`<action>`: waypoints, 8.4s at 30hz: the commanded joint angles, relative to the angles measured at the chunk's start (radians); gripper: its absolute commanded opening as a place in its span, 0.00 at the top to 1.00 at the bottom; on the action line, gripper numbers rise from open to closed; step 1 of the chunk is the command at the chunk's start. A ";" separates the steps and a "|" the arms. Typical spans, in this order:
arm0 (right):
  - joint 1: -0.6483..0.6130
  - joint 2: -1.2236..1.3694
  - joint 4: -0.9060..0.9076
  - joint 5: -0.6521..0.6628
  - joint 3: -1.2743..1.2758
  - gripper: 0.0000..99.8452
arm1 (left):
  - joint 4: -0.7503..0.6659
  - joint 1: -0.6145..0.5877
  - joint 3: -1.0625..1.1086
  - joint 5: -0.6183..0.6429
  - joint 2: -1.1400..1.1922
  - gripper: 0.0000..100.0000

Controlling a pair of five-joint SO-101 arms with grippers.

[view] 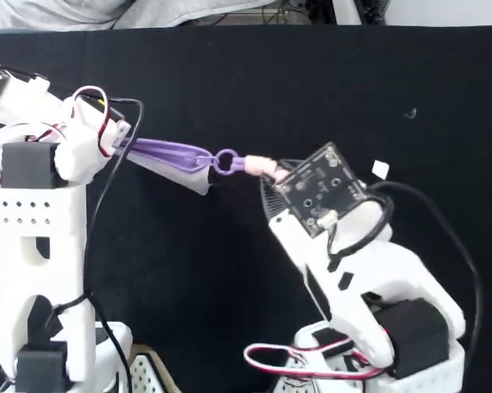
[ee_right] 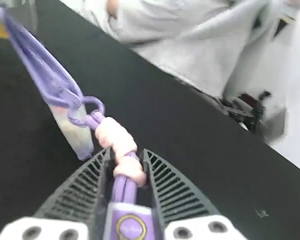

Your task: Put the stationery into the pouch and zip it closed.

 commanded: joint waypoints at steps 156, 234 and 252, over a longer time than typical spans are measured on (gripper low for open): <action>0.247 -0.269 -0.302 -0.224 0.395 0.92 | -0.212 0.031 0.860 -0.523 -1.129 0.97; 0.310 -0.788 -0.066 -0.229 1.343 0.92 | -0.206 -0.044 1.776 -0.810 -1.369 0.97; 0.310 -0.788 -0.066 -0.229 1.343 0.92 | -0.206 -0.044 1.776 -0.810 -1.369 0.97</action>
